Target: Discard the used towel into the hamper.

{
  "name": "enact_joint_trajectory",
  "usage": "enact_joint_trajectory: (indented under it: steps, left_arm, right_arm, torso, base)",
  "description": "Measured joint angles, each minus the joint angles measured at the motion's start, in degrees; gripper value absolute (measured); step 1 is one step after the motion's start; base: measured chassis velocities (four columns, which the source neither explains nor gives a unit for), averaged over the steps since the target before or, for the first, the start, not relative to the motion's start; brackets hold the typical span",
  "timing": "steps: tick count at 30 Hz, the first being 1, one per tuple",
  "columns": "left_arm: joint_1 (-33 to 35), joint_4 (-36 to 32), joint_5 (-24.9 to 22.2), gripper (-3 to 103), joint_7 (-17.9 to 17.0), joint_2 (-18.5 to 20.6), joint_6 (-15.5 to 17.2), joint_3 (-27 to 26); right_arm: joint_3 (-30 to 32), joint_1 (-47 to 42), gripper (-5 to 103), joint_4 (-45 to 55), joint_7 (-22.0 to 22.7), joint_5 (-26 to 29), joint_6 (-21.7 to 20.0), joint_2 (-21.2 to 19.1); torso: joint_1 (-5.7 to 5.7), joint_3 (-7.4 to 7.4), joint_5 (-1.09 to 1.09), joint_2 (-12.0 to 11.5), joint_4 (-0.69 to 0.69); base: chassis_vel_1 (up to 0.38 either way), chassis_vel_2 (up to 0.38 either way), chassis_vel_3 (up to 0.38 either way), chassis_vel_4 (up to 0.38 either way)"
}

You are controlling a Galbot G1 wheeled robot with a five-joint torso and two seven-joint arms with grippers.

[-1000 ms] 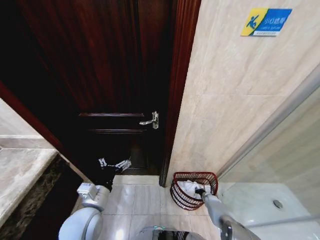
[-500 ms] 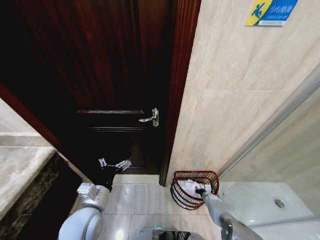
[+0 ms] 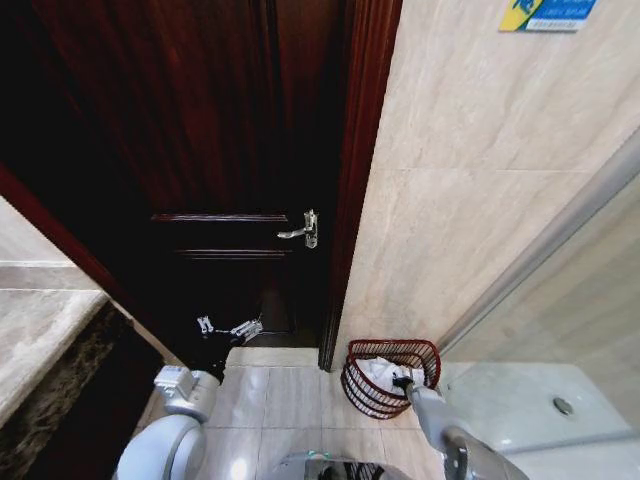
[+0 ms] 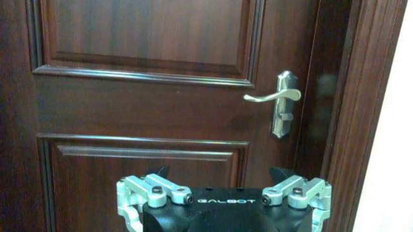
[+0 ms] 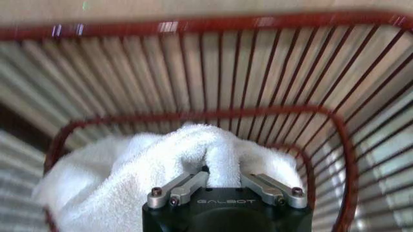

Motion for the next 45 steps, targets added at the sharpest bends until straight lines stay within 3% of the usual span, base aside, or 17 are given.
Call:
enact_joint_trajectory:
  steps: [2, 4, 5, 9, 11, 13, 14, 16, 19, 21, 22, 24, 26, 28, 35, 41, 45]
  left_arm:
    - [0.00, 0.00, 0.00, 100, 0.00, 0.00, 0.00, 0.00]
    - [0.00, 0.00, 0.00, 100, 0.00, 0.00, 0.00, 0.00]
    - [0.00, 0.00, 0.00, 100, 0.00, 0.00, 0.00, 0.00]
    - [0.00, 0.01, 0.00, 100, 0.00, 0.00, 0.00, 0.00]
    - [0.00, 0.00, 0.00, 100, 0.00, 0.00, 0.00, 0.00]
    - [0.00, 0.00, 0.00, 100, 0.00, 0.00, 0.00, 0.00]
    - [0.00, 0.00, 0.00, 100, 0.00, 0.00, 0.00, 0.00]
    - [0.00, 0.01, 0.00, 100, 0.00, 0.00, 0.00, 0.00]
    - [0.00, 0.00, 0.00, 100, 0.00, 0.00, 0.00, 0.00]
    - [0.00, 0.00, 0.00, 100, -0.01, 0.00, 0.00, 0.00]
    - [0.00, 0.00, 0.00, 100, 0.00, 0.00, 0.00, 0.00]
    - [0.00, 0.00, 0.00, 100, 0.00, 0.00, 0.00, 0.00]
    - [0.00, 0.00, 0.00, 100, 0.00, 0.00, 0.00, 0.00]
    - [0.00, 0.00, 0.00, 100, 0.00, 0.00, 0.00, 0.00]
    - [0.00, 0.00, 0.00, 100, 0.00, 0.00, 0.00, 0.00]
    - [0.00, 0.00, 0.00, 100, 0.00, 0.00, 0.00, 0.00]
    - [0.00, 0.00, 0.00, 100, 0.00, 0.01, 0.00, 0.00]
  right_arm:
    - [-1.28, -0.46, 2, 1.41, -0.27, 2.33, 0.16, 0.04]
    - [-2.89, -1.66, 12, 4.45, -1.85, 6.82, 1.55, 0.09]
    - [-2.89, -1.66, 12, 4.45, -1.85, 6.82, 1.55, 0.09]
    - [-2.95, -4.48, 28, 9.64, -3.17, 8.28, 3.92, 0.60]
    - [-4.86, -8.47, 39, 15.56, -4.64, 9.74, 2.19, 0.93]
    - [-5.47, -9.91, 39, 17.82, -5.23, 10.23, 1.52, 1.00]
    - [-7.44, -13.76, 49, 23.65, -6.44, 11.80, -0.34, 0.84]
    - [-8.39, -15.41, 49, 26.39, -6.93, 12.57, -1.12, 0.64]
    - [-11.66, -20.99, 66, 34.82, -7.90, 14.80, -3.07, -0.64]
    - [-12.19, -22.14, 66, 36.37, -8.22, 15.02, -3.40, -0.96]
    - [-13.08, -25.33, 77, 40.59, -9.04, 15.64, -3.93, -1.87]
    - [-13.29, -28.67, 88, 45.58, -8.63, 17.80, -4.58, -2.42]
    - [-13.28, -29.26, 88, 46.97, -8.06, 18.60, -4.80, -2.43]
    - [-13.26, -30.25, 98, 50.22, -7.41, 20.25, -6.00, -2.59]
    - [-13.99, -32.09, 100, 54.64, -6.62, 21.65, -8.43, -2.63]
    - [-12.92, -28.44, 100, 48.45, -3.89, 19.20, -3.77, -0.54]
    - [-11.85, -32.32, 100, 55.77, -2.64, 21.75, -2.46, 0.83]
  torso:
    - [-0.14, -0.18, -0.02, -0.31, 0.00]
    - [-0.32, -0.40, 0.00, -0.71, 0.00]
    - [-0.32, -0.40, 0.00, -0.71, 0.00]
    - [-0.38, -0.48, -0.01, -0.84, 0.02]
    - [-0.37, -0.47, -0.01, -0.82, -0.01]
    - [-0.36, -0.46, 0.01, -0.80, 0.00]
    - [-0.33, -0.42, 0.00, -0.72, 0.00]
    - [-0.32, -0.40, 0.00, -0.68, -0.01]
    - [-0.27, -0.35, -0.03, -0.55, 0.00]
    - [-0.26, -0.34, -0.02, -0.53, 0.00]
    - [-0.22, -0.29, 0.01, -0.47, 0.00]
    - [-0.19, -0.25, -0.03, -0.39, -0.02]
    - [-0.17, -0.23, 0.01, -0.36, -0.02]
    - [-0.14, -0.20, -0.01, -0.31, 0.02]
    - [-0.09, -0.13, -0.02, -0.18, -0.01]
    - [-0.04, -0.08, 0.02, -0.13, 0.02]
    - [-0.02, -0.06, 0.00, -0.08, 0.01]
  base:
    - [0.000, 0.000, 0.000, 0.000]
    - [0.000, 0.000, 0.000, 0.000]
    - [0.000, 0.000, 0.000, 0.000]
    - [0.000, 0.000, 0.000, 0.000]
    - [0.000, 0.000, 0.000, 0.000]
    - [0.000, 0.000, 0.000, 0.000]
    - [0.000, 0.000, 0.000, 0.000]
    - [0.000, 0.000, 0.000, 0.000]
    - [0.000, 0.000, 0.000, 0.000]
    - [0.000, 0.000, 0.000, 0.000]
    - [0.000, 0.000, 0.000, 0.000]
    - [0.000, 0.000, 0.000, 0.000]
    - [0.000, 0.000, 0.000, 0.000]
    - [0.000, 0.000, 0.000, 0.000]
    - [0.000, 0.000, 0.000, 0.000]
    - [0.000, 0.000, 0.000, 0.000]
    - [0.000, 0.000, 0.000, 0.000]
